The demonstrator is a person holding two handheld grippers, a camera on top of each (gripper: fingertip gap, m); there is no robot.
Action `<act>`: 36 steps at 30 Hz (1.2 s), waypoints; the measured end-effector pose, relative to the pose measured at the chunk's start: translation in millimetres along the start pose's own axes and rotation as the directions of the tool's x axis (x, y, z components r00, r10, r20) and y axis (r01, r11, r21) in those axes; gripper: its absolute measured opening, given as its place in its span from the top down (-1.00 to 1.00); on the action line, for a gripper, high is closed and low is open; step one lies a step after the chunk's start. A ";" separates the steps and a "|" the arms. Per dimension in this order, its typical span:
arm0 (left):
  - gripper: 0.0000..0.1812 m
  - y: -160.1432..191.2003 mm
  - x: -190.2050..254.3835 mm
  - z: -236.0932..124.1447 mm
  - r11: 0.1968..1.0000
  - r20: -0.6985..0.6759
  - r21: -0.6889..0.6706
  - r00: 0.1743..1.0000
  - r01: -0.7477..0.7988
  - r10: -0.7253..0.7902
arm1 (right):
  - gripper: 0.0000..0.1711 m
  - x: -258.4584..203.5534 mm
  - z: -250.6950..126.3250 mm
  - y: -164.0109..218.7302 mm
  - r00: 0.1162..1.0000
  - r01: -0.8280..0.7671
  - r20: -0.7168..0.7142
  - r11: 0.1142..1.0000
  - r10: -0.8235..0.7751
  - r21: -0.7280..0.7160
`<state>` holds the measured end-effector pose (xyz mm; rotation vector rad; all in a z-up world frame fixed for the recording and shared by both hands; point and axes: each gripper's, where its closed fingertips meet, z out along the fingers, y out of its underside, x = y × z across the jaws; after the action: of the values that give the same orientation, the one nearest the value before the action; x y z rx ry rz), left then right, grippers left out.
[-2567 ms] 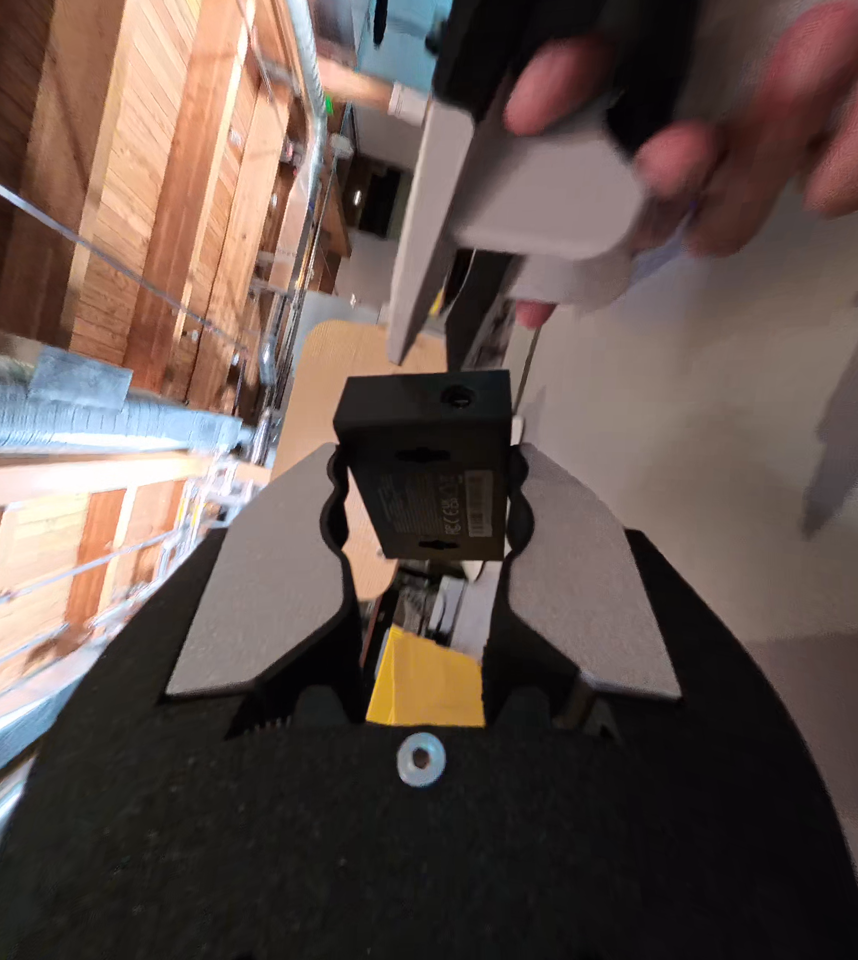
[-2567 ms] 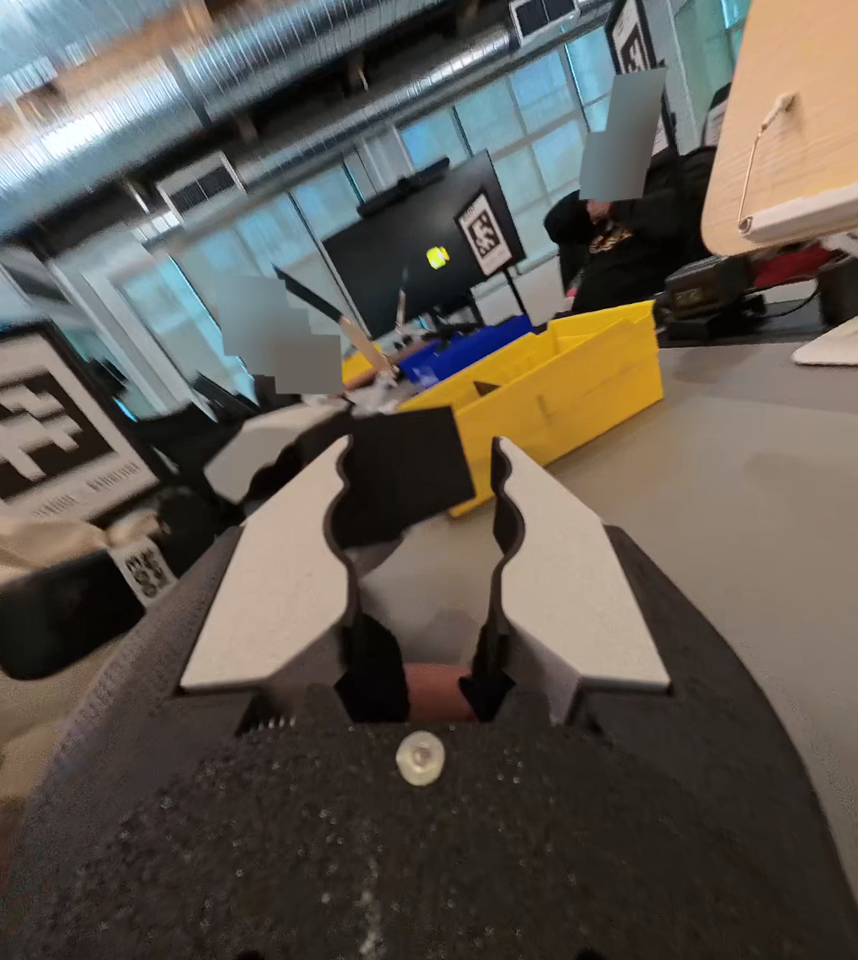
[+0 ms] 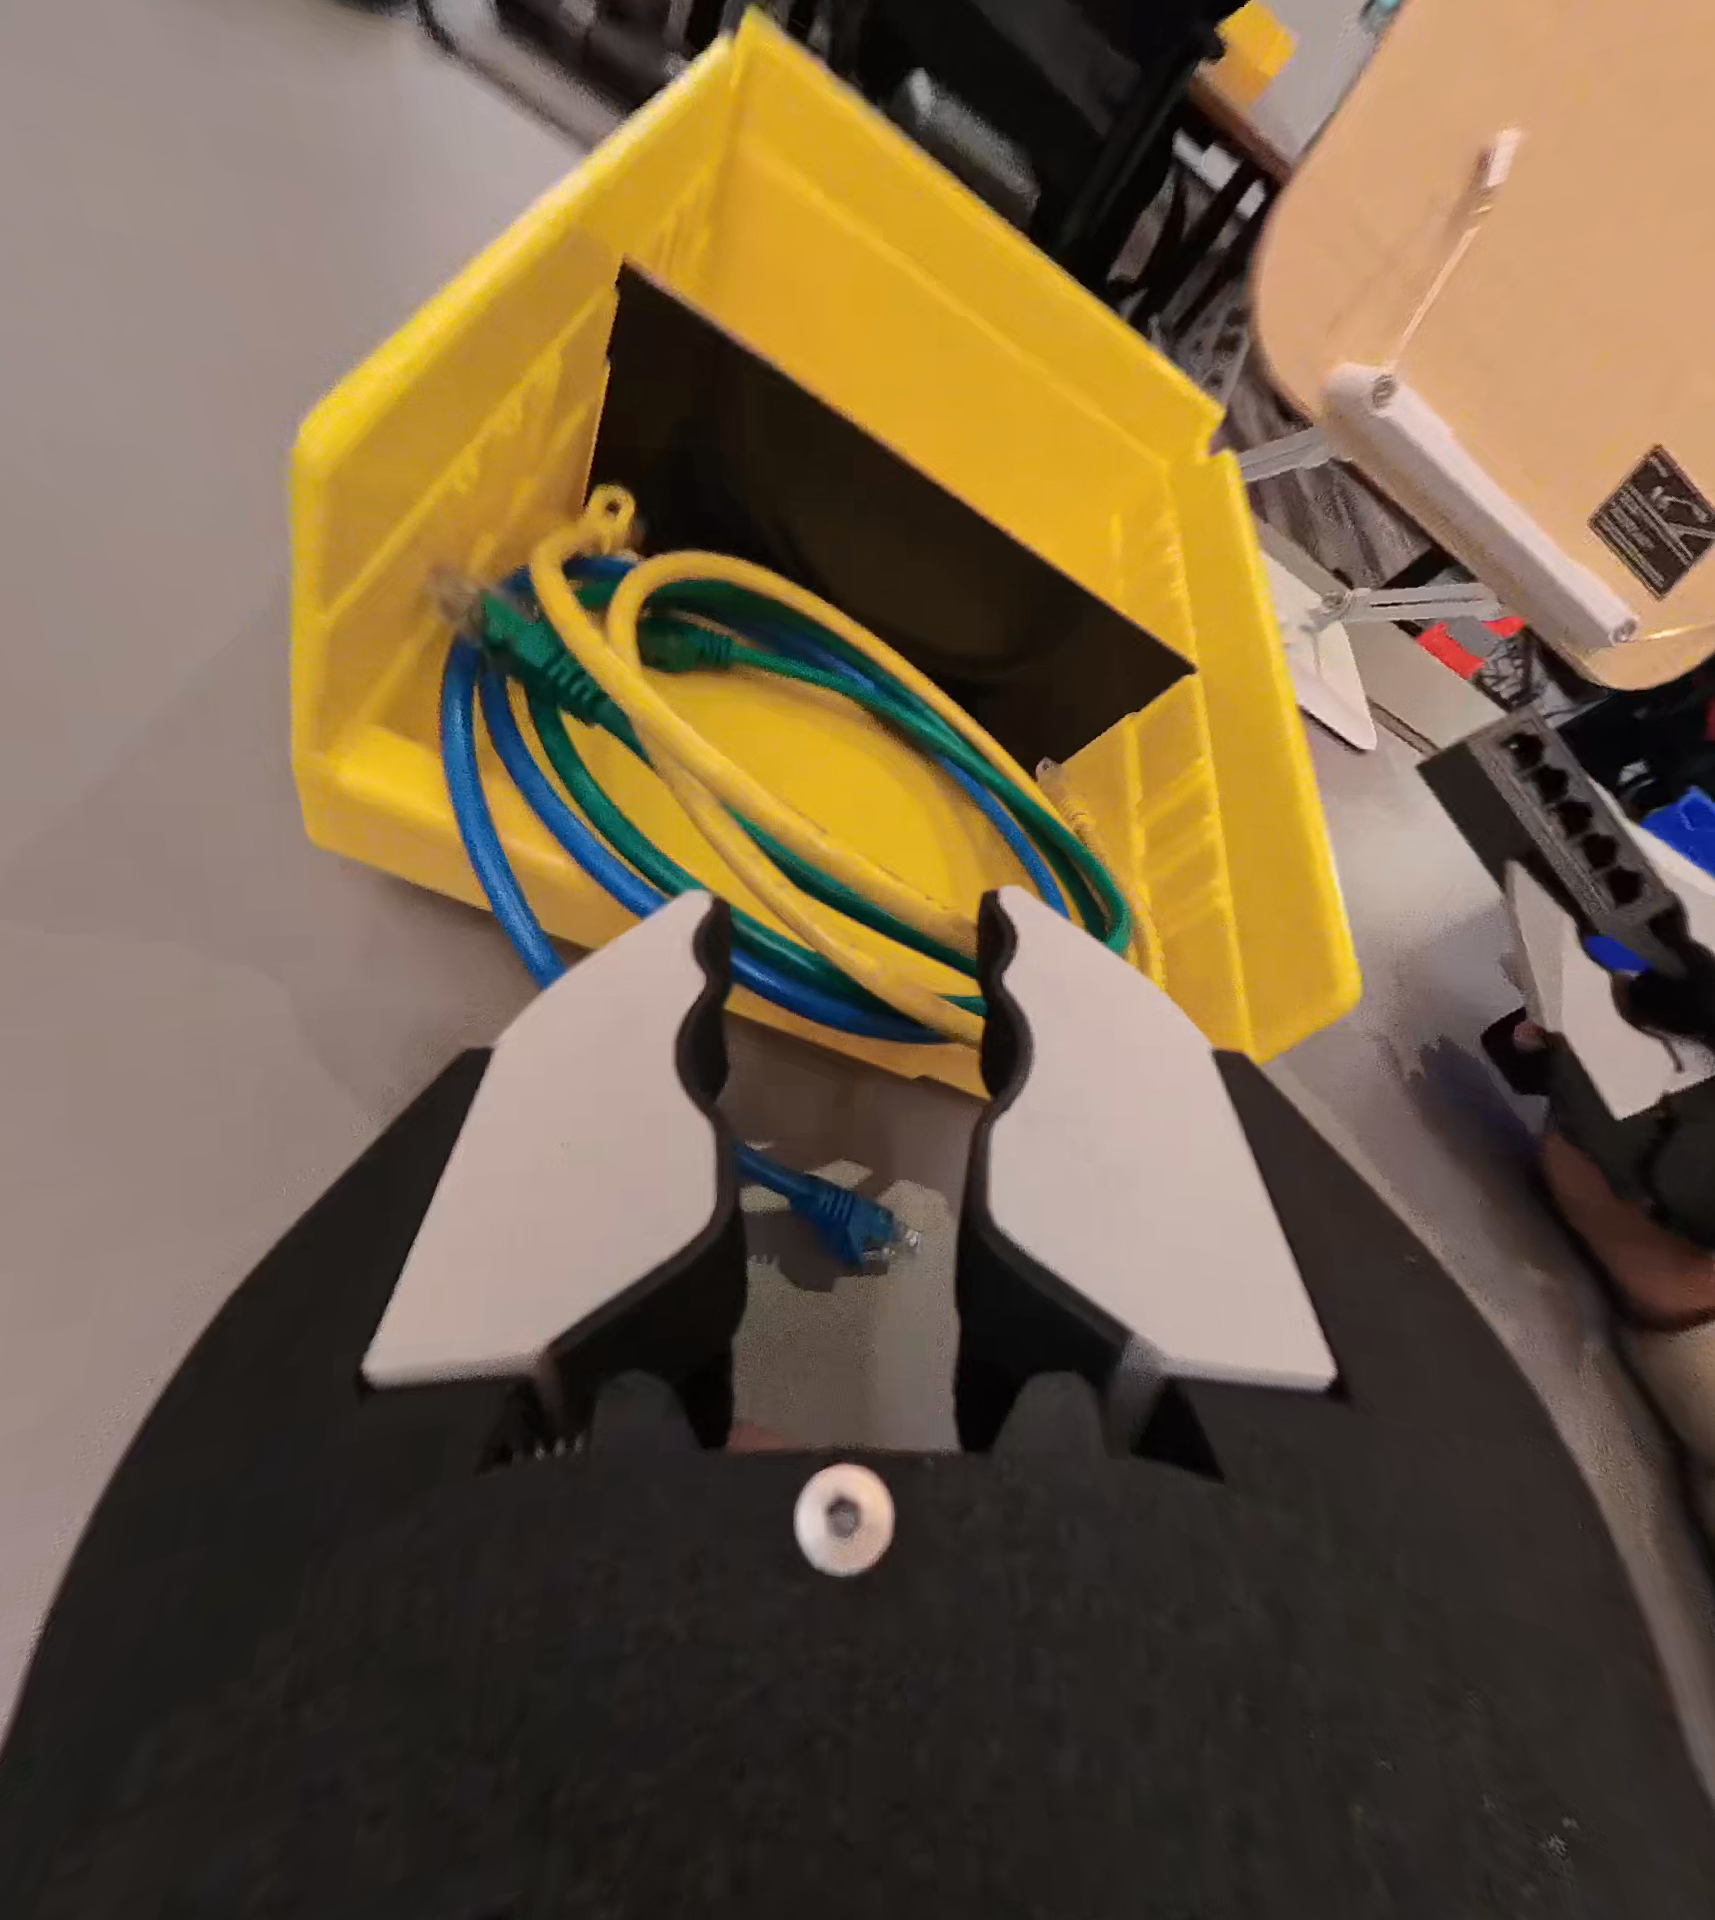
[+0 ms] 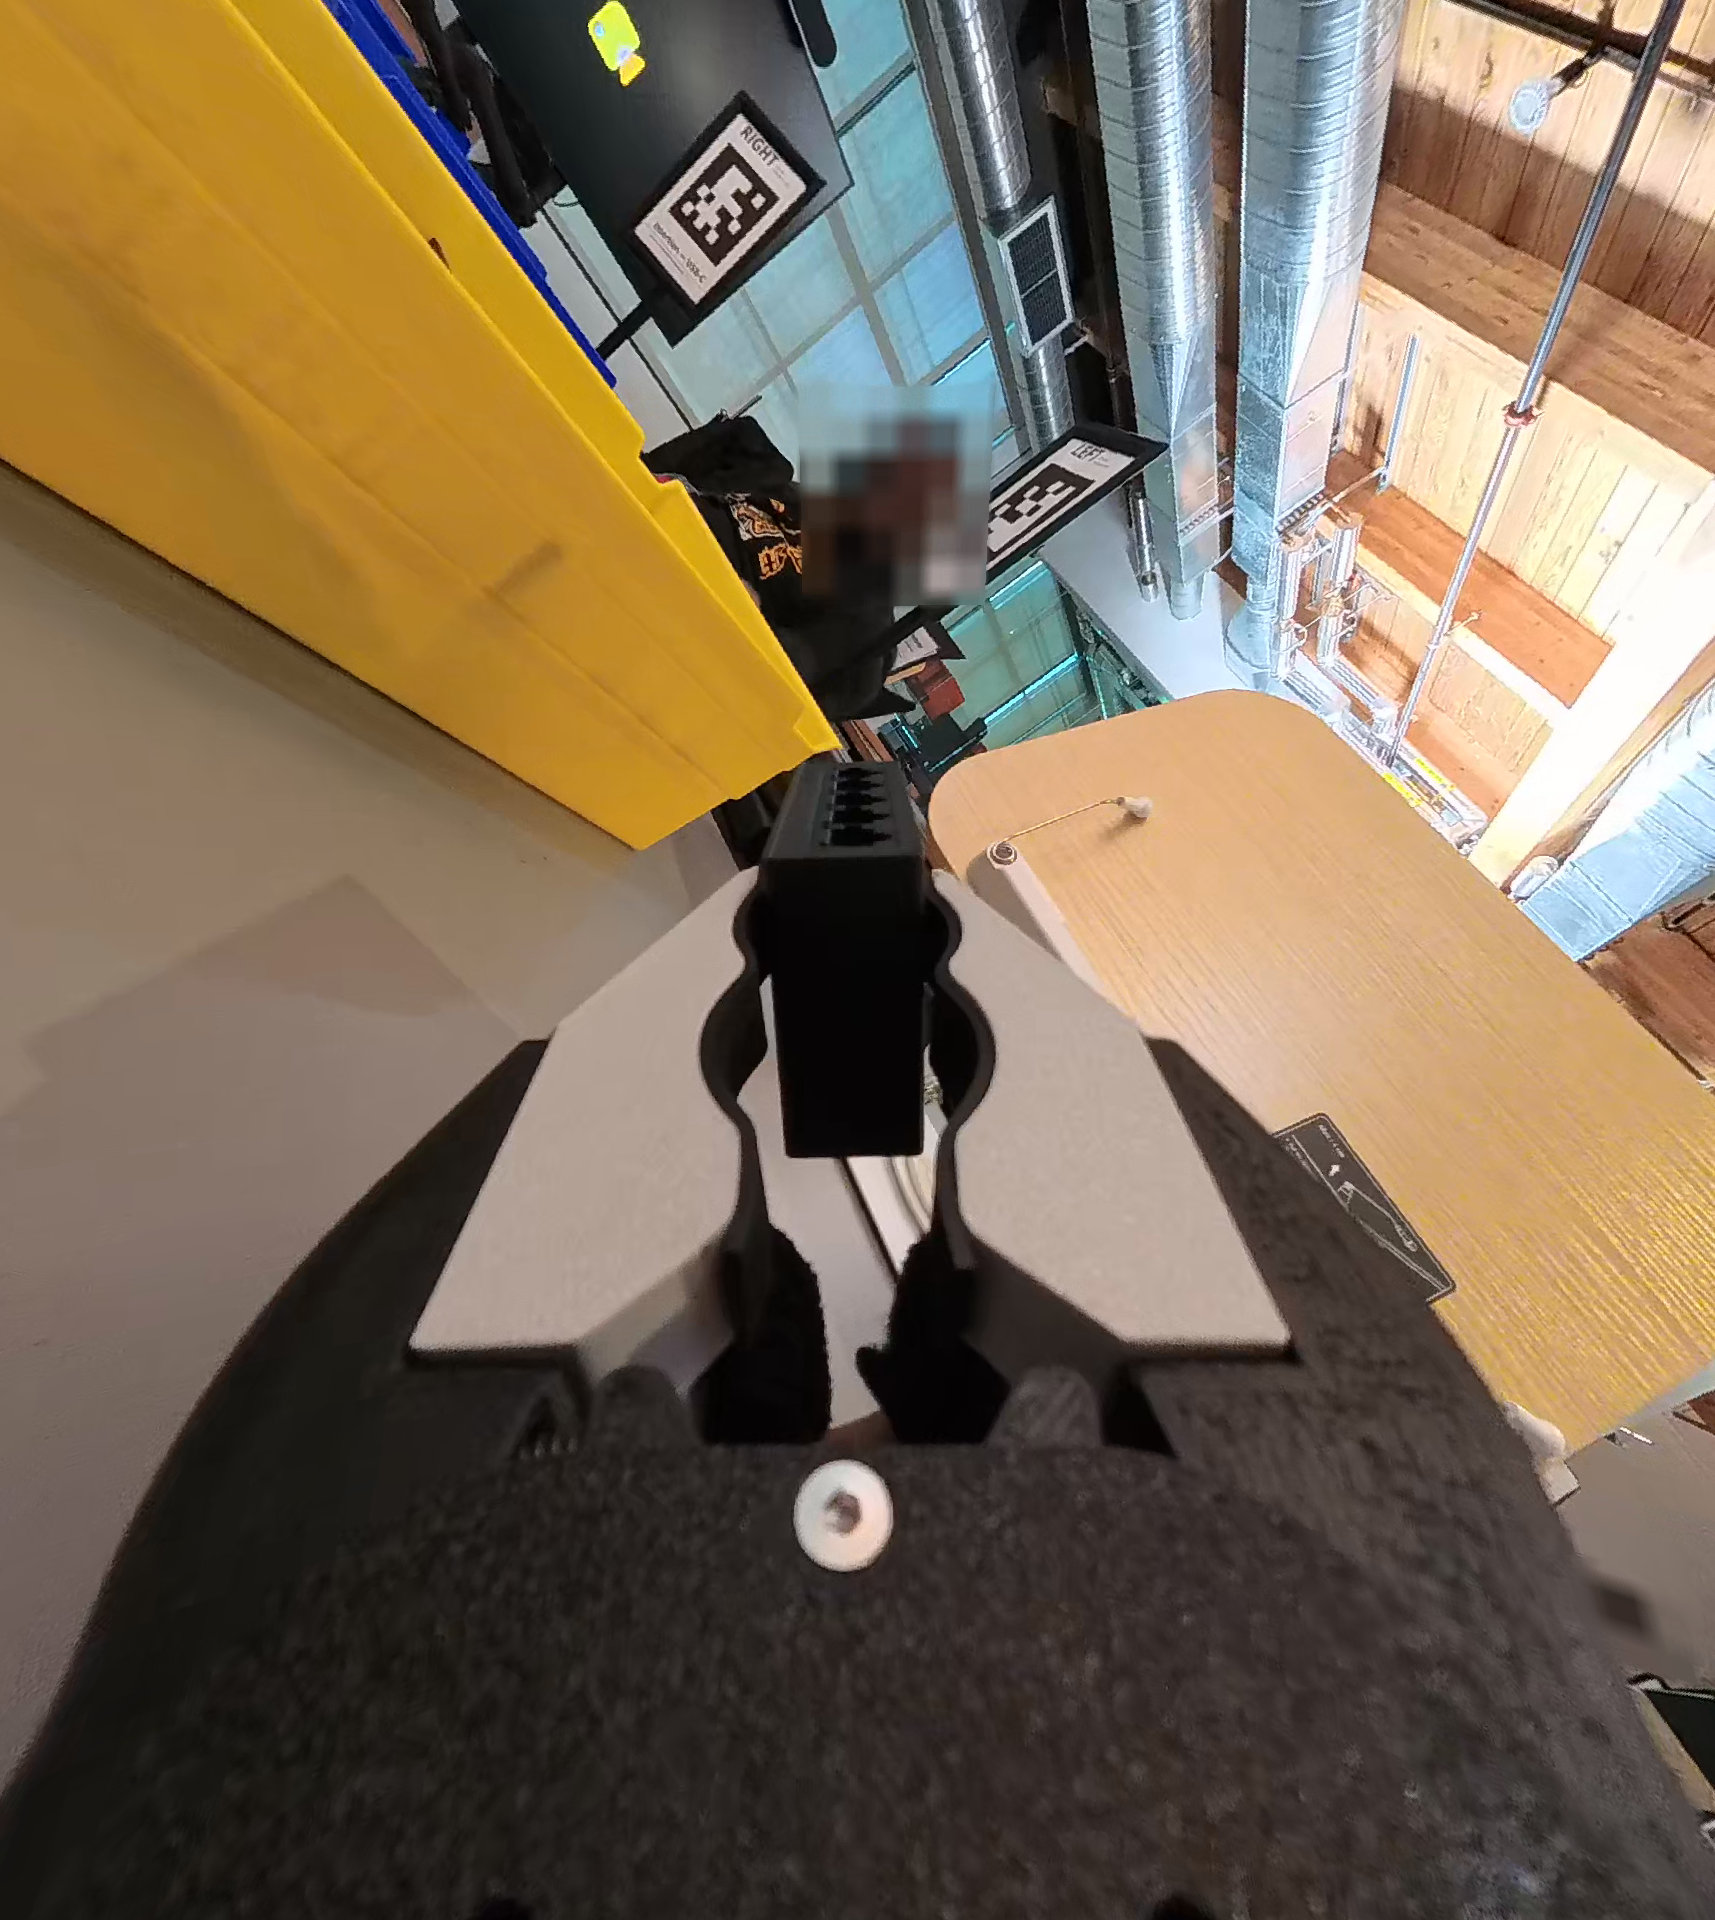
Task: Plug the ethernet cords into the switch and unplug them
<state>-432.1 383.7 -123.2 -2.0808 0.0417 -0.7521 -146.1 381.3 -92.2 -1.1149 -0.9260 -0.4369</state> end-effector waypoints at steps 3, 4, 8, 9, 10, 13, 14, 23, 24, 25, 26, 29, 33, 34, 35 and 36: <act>0.60 -1.9 1.8 2.8 1.000 -0.004 0.005 1.000 0.015 -0.015 | 0.70 1.0 0.1 2.1 1.000 -0.002 -0.002 1.000 0.002 -0.007; 0.71 -2.8 3.9 2.7 1.000 -0.005 0.000 1.000 -0.005 0.005 | 0.70 1.8 -0.2 2.2 1.000 -0.005 -0.003 1.000 0.005 -0.007; 0.83 -13.6 18.6 -0.9 0.995 -0.015 0.026 0.995 -0.095 0.096 | 0.70 2.5 -0.1 2.1 1.000 -0.024 -0.003 1.000 0.024 -0.005; 0.85 -18.5 27.4 -2.8 0.990 -0.033 0.044 0.990 -0.134 0.136 | 0.70 3.2 -0.1 2.0 1.000 -0.023 -0.006 1.000 0.023 -0.004; 0.88 -24.0 38.4 -5.3 0.982 -0.056 0.066 0.982 -0.177 0.181 | 0.70 4.6 -0.2 2.1 1.000 -0.025 -0.013 1.000 0.025 -0.004; 0.92 -44.3 75.2 -16.4 0.938 -0.096 0.141 0.939 -0.315 0.330 | 0.70 14.2 -0.9 4.5 0.997 -0.061 -0.050 0.998 0.060 -0.009; 0.93 -52.9 90.9 -22.3 0.917 -0.117 0.180 0.918 -0.356 0.379 | 0.70 18.1 -1.3 5.9 0.995 -0.081 -0.063 0.997 0.080 -0.011; 0.94 -109.7 238.4 -115.6 0.786 -0.340 0.462 0.737 -0.411 0.584 | 0.70 58.0 -9.4 24.7 0.940 -0.283 -0.200 0.959 0.275 -0.014; 0.94 -106.0 245.4 -122.7 0.819 -0.401 0.451 0.739 -0.355 0.542 | 0.70 63.0 -10.9 26.7 0.929 -0.309 -0.217 0.951 0.300 -0.007; 0.94 -98.5 248.9 -126.4 0.862 -0.474 0.422 0.742 -0.282 0.474 | 0.70 67.8 -12.7 28.1 0.917 -0.333 -0.232 0.943 0.324 0.003; 0.94 -86.6 248.1 -125.5 0.911 -0.548 0.364 0.746 -0.194 0.378 | 0.71 72.5 -14.4 29.4 0.904 -0.356 -0.246 0.934 0.349 0.014; 0.94 -20.5 221.2 -94.3 0.997 -0.635 0.081 0.771 0.001 0.051 | 0.71 85.4 -20.1 30.4 0.866 -0.415 -0.276 0.907 0.416 0.065; 0.94 92.3 158.6 -46.2 0.957 -0.451 -0.265 0.862 0.117 -0.231 | 0.71 81.5 -18.0 30.9 0.878 -0.404 -0.255 0.913 0.405 0.056; 0.94 108.6 146.0 -40.5 0.945 -0.406 -0.300 0.879 0.131 -0.250 | 0.71 77.9 -16.5 29.4 0.888 -0.391 -0.243 0.919 0.391 0.051; 0.94 119.6 136.8 -37.0 0.937 -0.377 -0.324 0.890 0.132 -0.256 | 0.70 74.2 -15.1 27.1 0.897 -0.378 -0.229 0.924 0.379 0.050; 0.94 127.7 128.3 -34.4 0.933 -0.345 -0.341 0.908 0.113 -0.237 | 0.71 70.5 -14.0 25.2 0.905 -0.365 -0.216 0.930 0.366 0.046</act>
<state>-314.5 243.2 -142.8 -2.2236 0.2028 -1.3331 -82.4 388.6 -51.2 -1.1790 -0.5049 -0.2413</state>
